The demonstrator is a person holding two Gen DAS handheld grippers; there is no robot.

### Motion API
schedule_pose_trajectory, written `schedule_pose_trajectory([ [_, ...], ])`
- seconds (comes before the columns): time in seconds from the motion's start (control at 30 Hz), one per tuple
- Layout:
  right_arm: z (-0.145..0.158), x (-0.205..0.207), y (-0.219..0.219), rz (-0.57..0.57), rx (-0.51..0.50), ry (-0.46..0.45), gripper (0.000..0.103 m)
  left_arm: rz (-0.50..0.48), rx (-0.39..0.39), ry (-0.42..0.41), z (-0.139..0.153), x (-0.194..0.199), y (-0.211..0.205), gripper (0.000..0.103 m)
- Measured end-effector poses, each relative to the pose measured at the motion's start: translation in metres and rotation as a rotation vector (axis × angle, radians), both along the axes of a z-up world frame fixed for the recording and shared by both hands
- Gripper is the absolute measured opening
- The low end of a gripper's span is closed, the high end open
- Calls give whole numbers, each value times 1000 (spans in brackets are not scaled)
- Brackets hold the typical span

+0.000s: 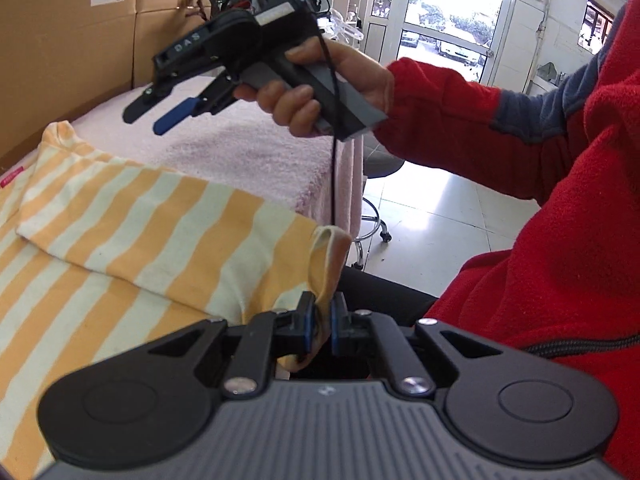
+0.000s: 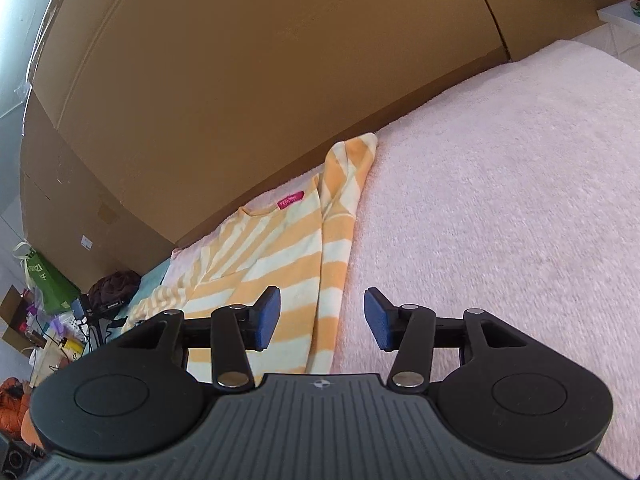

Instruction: Fold clothes

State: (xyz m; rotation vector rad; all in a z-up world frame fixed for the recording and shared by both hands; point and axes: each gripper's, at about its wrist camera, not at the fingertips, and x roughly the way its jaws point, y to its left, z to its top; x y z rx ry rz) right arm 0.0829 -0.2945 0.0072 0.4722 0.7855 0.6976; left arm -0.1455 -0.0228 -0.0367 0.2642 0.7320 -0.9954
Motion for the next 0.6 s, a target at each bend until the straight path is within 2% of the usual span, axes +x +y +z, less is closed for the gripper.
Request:
schedule_pose_trajectory([
  [0.17,4,56,36,31,13,-1,53,-6,4,79,-21,11,-4,3],
  [0.37,-2,105,96,98,-120,-58,45,38,7,122,-33,17,0,2],
  [0.43,-4,115,114,126,-169,-74,30,68,16,124,-34,20,1,2],
  [0.47,-4,115,119,136,-197,-79,6,80,26,127,-36,22,1,2],
  [0.5,-2,115,122,143,-204,-89,4,88,33,132,-37,24,2,3],
  [0.6,12,106,109,137,-57,-141,4,97,32,140,-38,30,6,3],
])
